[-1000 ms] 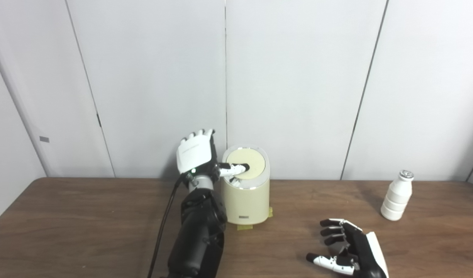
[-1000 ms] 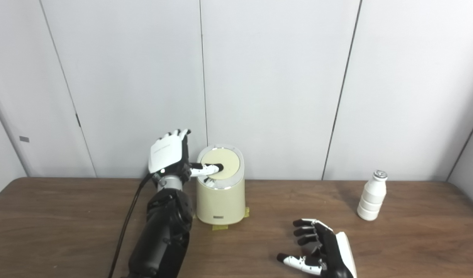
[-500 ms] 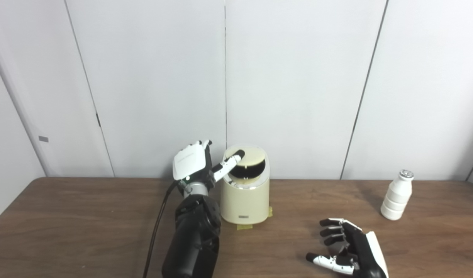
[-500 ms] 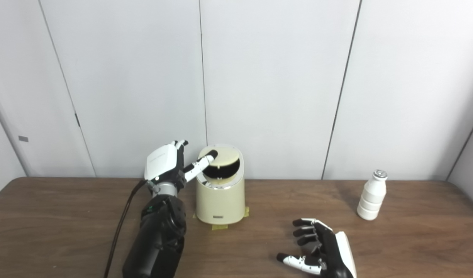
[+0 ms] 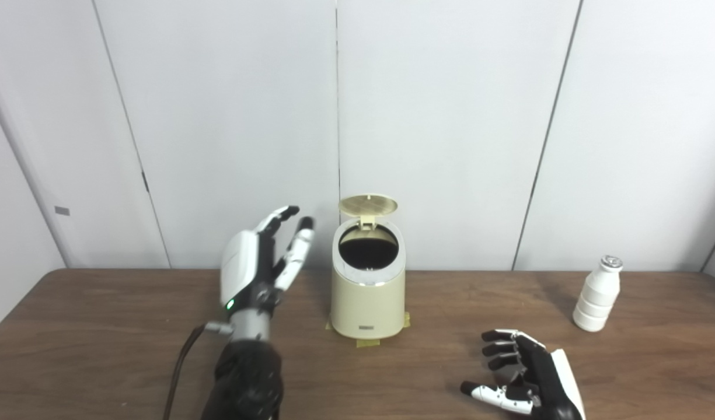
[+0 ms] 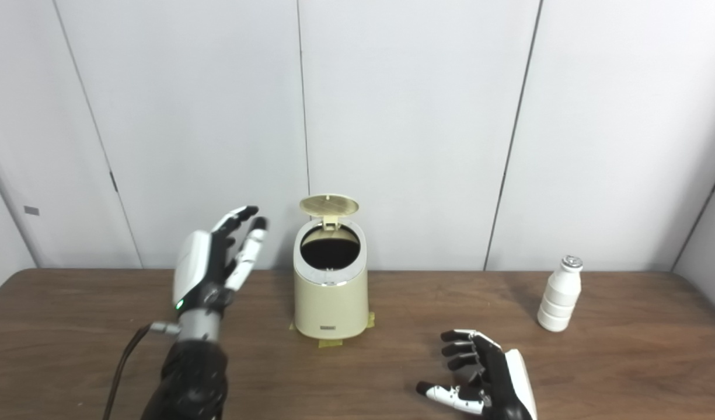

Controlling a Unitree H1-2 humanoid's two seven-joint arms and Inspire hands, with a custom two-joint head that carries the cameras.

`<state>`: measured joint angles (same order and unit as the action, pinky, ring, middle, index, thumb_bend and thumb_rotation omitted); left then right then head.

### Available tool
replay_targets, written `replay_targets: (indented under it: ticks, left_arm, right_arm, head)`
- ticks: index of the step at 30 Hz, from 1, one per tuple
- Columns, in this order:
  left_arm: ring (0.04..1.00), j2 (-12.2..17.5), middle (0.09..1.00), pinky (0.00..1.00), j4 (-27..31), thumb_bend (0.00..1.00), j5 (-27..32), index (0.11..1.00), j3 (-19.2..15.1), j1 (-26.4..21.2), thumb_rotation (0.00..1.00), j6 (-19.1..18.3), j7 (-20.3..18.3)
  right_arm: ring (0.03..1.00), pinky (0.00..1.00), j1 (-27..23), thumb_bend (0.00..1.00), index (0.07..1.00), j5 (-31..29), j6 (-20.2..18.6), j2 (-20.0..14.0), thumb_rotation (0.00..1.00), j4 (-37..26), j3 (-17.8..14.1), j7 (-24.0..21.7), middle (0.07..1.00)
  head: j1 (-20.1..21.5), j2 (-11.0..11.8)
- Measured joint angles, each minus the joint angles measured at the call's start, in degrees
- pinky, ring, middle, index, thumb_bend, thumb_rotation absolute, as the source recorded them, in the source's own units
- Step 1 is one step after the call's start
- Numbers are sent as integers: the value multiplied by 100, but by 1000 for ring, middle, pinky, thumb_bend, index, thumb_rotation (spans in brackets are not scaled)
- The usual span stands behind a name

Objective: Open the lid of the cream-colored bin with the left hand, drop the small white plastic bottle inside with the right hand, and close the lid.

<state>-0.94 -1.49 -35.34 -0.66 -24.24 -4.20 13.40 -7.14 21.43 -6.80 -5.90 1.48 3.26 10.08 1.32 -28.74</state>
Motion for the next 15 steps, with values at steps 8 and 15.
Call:
replay_targets:
  ticks: [8,15]
  left_arm:
    - [726,-73,741,614,101,102,1340,719,-125,625,552,1040,238]
    - [715,-11,725,614,263,103,1640,705,9,1259,570,1266,130]
  right_arm:
    - [535,431,-1,644,634,0,46,-6,46,21,3,-2,586]
    - [535,432,0,645,631,-38,101,-26,36,45,12,-5,587]
  head:
    - [-18,9]
    - [17,26]
